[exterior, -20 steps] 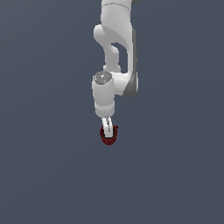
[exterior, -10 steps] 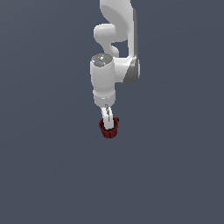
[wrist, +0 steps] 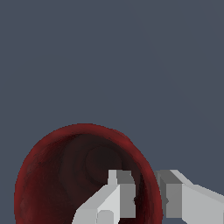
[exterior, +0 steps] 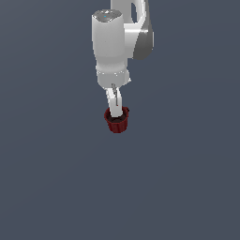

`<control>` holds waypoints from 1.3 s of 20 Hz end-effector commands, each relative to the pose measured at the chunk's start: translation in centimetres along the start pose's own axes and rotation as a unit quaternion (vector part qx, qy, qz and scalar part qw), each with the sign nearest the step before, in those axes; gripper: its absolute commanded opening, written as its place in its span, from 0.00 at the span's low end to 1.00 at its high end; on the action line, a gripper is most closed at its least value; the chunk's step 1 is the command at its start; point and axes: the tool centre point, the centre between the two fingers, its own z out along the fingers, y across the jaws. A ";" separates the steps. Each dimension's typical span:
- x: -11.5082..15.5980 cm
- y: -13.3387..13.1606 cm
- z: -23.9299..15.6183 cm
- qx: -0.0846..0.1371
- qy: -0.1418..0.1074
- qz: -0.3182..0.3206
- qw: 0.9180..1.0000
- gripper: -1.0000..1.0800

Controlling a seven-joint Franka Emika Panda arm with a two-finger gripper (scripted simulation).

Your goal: Pick up the object and move it to a goal position.

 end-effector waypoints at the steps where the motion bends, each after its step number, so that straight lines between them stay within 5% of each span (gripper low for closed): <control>1: 0.0 0.0 -3.1 0.001 0.001 0.000 1.000 0.00; 16: -0.6 -0.1 -19.0 0.002 0.001 0.000 1.000 0.00; 26: -0.8 -0.5 -25.3 0.002 0.000 -0.002 1.000 0.00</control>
